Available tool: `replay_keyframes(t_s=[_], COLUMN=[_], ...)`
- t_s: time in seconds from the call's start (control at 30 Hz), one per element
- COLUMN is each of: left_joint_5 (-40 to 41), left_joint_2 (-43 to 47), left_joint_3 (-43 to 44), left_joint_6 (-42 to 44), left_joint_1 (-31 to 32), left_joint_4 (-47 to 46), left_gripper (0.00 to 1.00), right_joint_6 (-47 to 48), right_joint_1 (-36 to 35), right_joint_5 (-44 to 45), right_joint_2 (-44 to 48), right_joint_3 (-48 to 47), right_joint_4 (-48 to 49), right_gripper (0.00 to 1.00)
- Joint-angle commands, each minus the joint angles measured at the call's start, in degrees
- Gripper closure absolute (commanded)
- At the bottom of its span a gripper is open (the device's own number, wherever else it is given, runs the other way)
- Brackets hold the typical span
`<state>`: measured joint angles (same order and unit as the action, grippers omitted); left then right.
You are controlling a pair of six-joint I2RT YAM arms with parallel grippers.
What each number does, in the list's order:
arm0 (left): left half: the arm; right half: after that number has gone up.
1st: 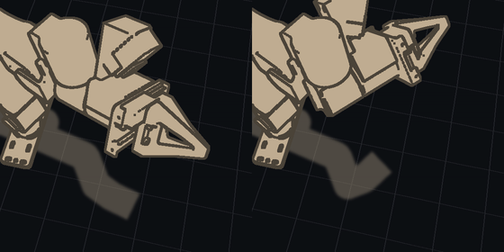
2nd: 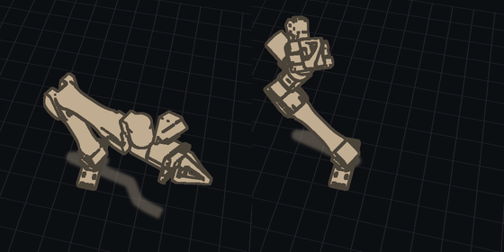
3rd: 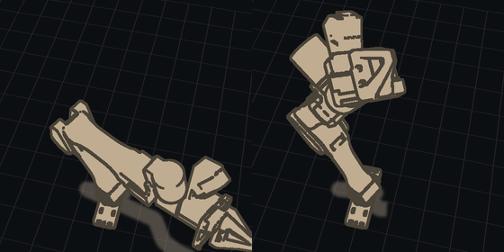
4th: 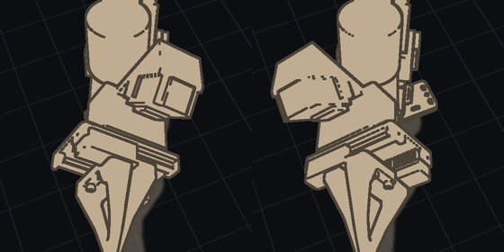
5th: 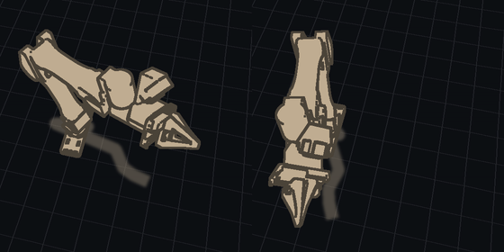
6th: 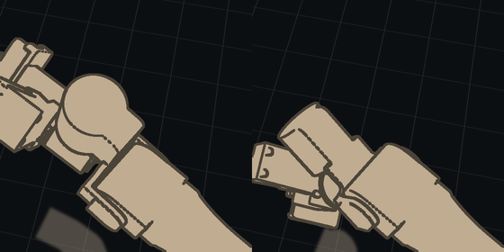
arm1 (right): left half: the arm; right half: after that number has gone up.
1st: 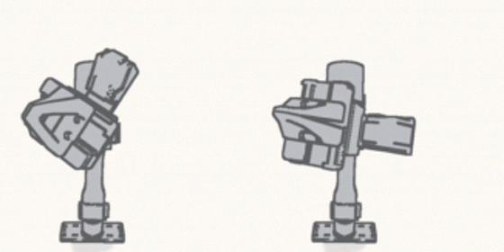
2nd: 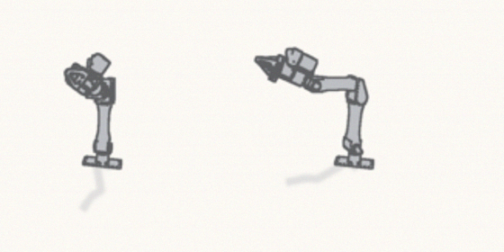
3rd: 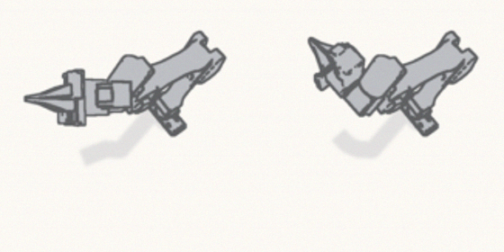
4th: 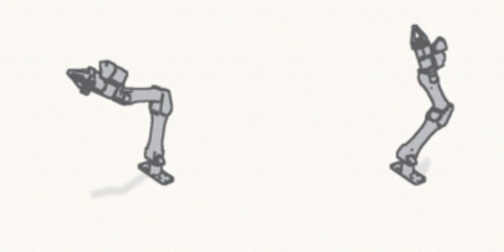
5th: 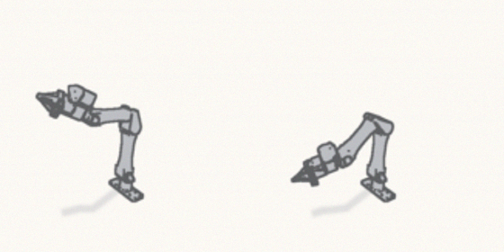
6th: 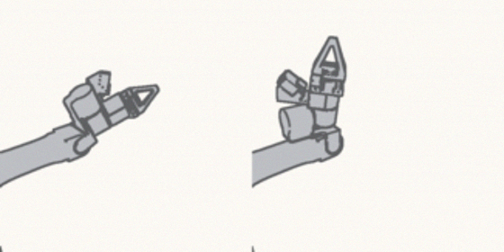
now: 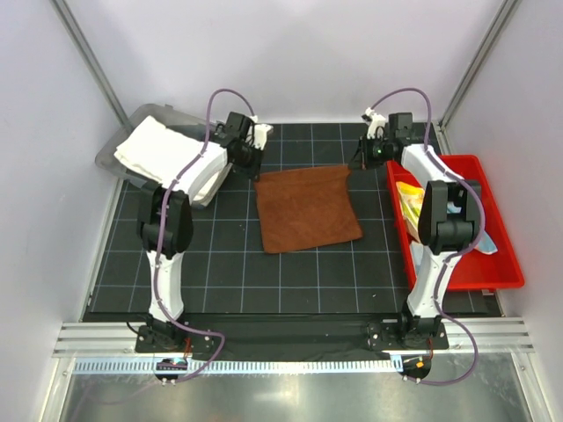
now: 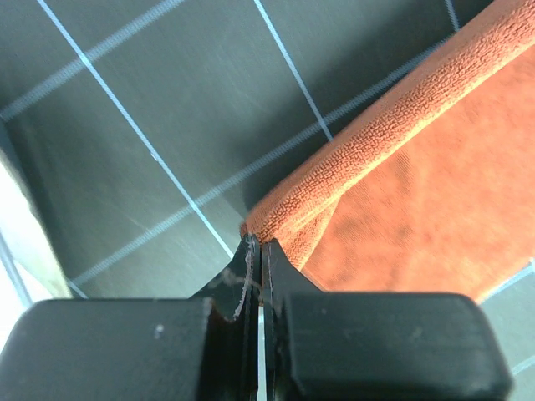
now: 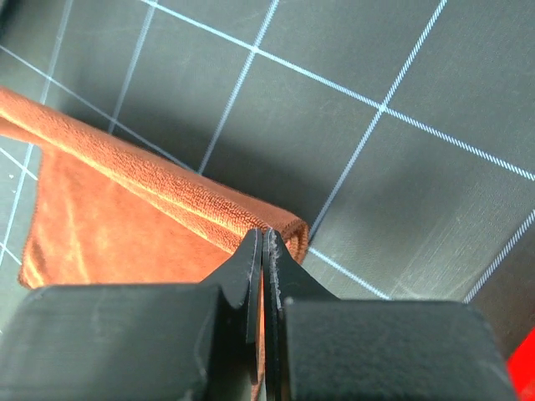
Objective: Fold and stack the towels
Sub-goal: Fold the towel
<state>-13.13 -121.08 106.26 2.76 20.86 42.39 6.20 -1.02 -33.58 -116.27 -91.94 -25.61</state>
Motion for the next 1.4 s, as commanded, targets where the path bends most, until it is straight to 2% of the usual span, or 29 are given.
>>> replay_keyframes(t_s=[0.0, 0.2, 0.37, 0.77, 1.0, 1.37], left_joint_5=[-1.8, -0.5, 0.7, 9.3, 14.5, 16.4], left_joint_2=[5.8, 13.2, 18.1, 23.9, 27.9, 30.9], left_joint_3=[-3.5, -15.6, -21.7, -30.1, -36.7, -41.4], left_joint_6=[-2.5, -5.4, -6.8, -7.4, -8.7, -9.3], left_joint_1=[-0.5, 1.9, 3.9, 10.8, 13.7, 16.7], left_joint_4=[-2.7, -6.5, -9.2, -11.9, -14.7, -16.7], left_gripper=[1.0, 1.0, 1.0, 1.0, 1.0, 0.99], right_joint_6=[-2.3, -5.2, -5.8, -11.6, -13.4, -18.7], right_joint_1=[0.2, 0.2, 0.3, 0.3, 0.3, 0.2], right_joint_5=[1.9, 2.6, 5.6, 12.2, 12.3, 11.9], right_joint_2=[5.9, 11.9, 16.2, 24.8, 30.4, 35.4], right_joint_3=[4.1, 12.9, 19.9, 30.8, 36.0, 43.1], right_joint_4=[8.1, 12.2, 12.5, 14.4, 14.4, 15.7], right_gripper=[0.99, 0.99, 0.99, 0.99, 0.99, 0.99])
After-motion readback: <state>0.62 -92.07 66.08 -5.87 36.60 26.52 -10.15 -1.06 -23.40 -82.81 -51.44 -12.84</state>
